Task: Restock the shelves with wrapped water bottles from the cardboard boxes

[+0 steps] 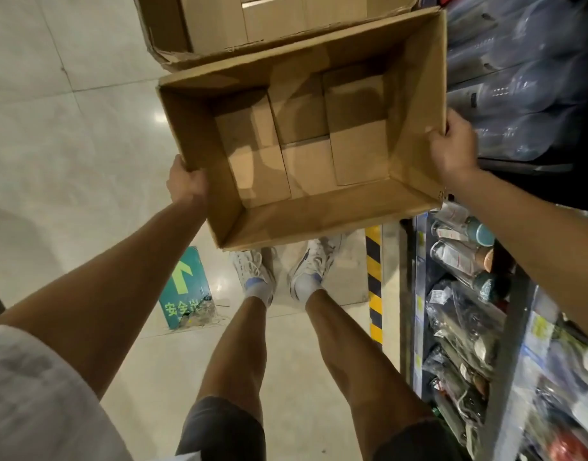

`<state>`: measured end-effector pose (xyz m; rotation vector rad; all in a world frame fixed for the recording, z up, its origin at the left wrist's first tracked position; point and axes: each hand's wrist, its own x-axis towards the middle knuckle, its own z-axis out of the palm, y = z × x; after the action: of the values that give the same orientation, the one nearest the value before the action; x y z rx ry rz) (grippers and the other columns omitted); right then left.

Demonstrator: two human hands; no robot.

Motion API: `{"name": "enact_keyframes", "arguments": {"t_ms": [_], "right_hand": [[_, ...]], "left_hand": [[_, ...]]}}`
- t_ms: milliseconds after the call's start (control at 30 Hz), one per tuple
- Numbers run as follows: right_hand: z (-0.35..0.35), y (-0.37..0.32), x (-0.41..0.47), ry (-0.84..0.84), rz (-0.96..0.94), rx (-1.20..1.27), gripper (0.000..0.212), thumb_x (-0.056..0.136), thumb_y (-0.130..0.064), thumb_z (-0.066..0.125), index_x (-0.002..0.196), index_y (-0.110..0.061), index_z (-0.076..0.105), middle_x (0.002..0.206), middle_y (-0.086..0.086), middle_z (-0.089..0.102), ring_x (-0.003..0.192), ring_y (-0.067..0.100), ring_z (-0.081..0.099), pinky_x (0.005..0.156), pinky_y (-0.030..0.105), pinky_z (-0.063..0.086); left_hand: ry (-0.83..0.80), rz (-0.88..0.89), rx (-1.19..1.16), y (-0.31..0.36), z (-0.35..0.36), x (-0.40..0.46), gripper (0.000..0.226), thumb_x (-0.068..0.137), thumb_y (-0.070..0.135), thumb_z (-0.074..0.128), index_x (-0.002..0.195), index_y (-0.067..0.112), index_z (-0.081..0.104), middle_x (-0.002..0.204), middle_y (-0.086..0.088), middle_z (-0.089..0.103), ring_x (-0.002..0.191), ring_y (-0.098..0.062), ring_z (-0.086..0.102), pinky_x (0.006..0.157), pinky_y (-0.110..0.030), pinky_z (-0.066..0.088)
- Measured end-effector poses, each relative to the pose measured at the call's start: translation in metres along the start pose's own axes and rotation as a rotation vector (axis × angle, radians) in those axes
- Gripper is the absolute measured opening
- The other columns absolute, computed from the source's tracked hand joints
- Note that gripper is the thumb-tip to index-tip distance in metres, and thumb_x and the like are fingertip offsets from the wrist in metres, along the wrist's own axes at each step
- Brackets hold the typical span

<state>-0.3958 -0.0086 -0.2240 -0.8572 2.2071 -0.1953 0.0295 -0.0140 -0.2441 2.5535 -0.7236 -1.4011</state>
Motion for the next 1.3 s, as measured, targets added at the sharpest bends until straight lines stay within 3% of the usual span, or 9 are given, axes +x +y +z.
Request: {"name": "enact_keyframes", "arguments": {"t_ms": [133,233,333,567,700,800,933,1133,1300], "right_hand": [[-0.015,-0.012,-0.053,-0.007,-0.058,0.143,0.034,0.104,-0.015,0.054,0.138,-0.014,0.059,0.123,0.003,0.068,0.114,0.021,0.064,0.102,0.044,0.054],[-0.027,-0.025,-0.095,-0.075,-0.052,0.209,0.036,0.105,-0.013,0.055,0.14,-0.018,0.054,0.129,0.0,0.065,0.12,0.019,0.063,0.105,0.046,0.053],[-0.036,-0.037,-0.13,-0.119,-0.071,0.205,0.042,0.103,-0.012,0.059,0.142,-0.022,0.052,0.127,-0.01,0.062,0.12,0.013,0.06,0.104,0.039,0.05],[-0.041,-0.064,-0.181,-0.016,-0.109,0.143,0.044,0.099,-0.007,0.052,0.141,-0.019,0.057,0.124,-0.003,0.067,0.117,0.019,0.062,0.099,0.029,0.048],[-0.049,-0.07,-0.203,-0.013,-0.11,0.143,0.047,0.1,-0.009,0.05,0.143,-0.025,0.057,0.128,-0.005,0.066,0.119,0.017,0.061,0.101,0.032,0.048],[-0.057,-0.063,-0.218,0.004,-0.099,0.172,0.047,0.1,-0.008,0.049,0.145,-0.024,0.055,0.125,-0.008,0.064,0.116,0.014,0.059,0.098,0.029,0.046],[-0.064,-0.052,-0.227,0.005,-0.089,0.144,0.052,0.096,0.001,0.046,0.145,-0.015,0.054,0.121,-0.005,0.06,0.11,0.014,0.055,0.091,0.023,0.042],[-0.07,-0.043,-0.23,0.049,-0.026,0.15,0.054,0.09,0.0,0.044,0.14,-0.013,0.058,0.123,0.01,0.068,0.112,0.026,0.062,0.093,0.031,0.049],[-0.07,-0.039,-0.237,0.04,-0.041,0.173,0.052,0.093,-0.002,0.045,0.14,-0.016,0.06,0.123,0.005,0.069,0.112,0.025,0.063,0.096,0.035,0.053]], "left_hand": [[-0.005,-0.017,-0.074,-0.008,-0.044,-0.027,0.039,0.108,0.014,0.043,0.145,0.022,0.052,0.142,-0.001,0.062,0.129,-0.029,0.059,0.111,-0.053,0.049],[0.019,-0.019,-0.096,-0.011,-0.079,-0.048,0.037,0.107,0.012,0.045,0.141,0.022,0.055,0.135,0.001,0.065,0.122,-0.025,0.062,0.107,-0.045,0.052],[0.031,-0.012,-0.11,-0.017,-0.114,-0.066,0.04,0.103,0.005,0.047,0.138,0.021,0.058,0.126,0.002,0.067,0.115,-0.024,0.065,0.103,-0.042,0.055],[0.013,-0.055,-0.086,-0.028,-0.171,-0.104,0.044,0.097,0.004,0.049,0.135,0.022,0.06,0.124,-0.001,0.071,0.109,-0.027,0.07,0.097,-0.05,0.059],[0.1,-0.066,-0.083,-0.026,-0.183,-0.119,0.049,0.09,0.002,0.043,0.132,0.019,0.061,0.117,-0.001,0.07,0.108,-0.026,0.068,0.099,-0.047,0.058],[0.134,-0.025,-0.093,-0.022,-0.184,-0.131,0.046,0.094,0.003,0.043,0.135,0.019,0.059,0.124,-0.002,0.069,0.114,-0.026,0.065,0.103,-0.044,0.055],[0.088,0.032,-0.009,-0.018,-0.178,-0.143,0.039,0.102,0.006,0.046,0.139,0.015,0.056,0.131,-0.004,0.066,0.117,-0.027,0.063,0.106,-0.045,0.053],[0.013,0.057,0.101,-0.02,-0.172,-0.153,0.04,0.104,0.007,0.042,0.141,0.017,0.053,0.136,-0.008,0.065,0.121,-0.032,0.063,0.105,-0.053,0.053],[0.019,-0.035,0.073,-0.025,-0.164,-0.155,0.045,0.102,0.006,0.039,0.144,0.015,0.049,0.138,-0.009,0.061,0.122,-0.033,0.061,0.105,-0.051,0.053]]}}
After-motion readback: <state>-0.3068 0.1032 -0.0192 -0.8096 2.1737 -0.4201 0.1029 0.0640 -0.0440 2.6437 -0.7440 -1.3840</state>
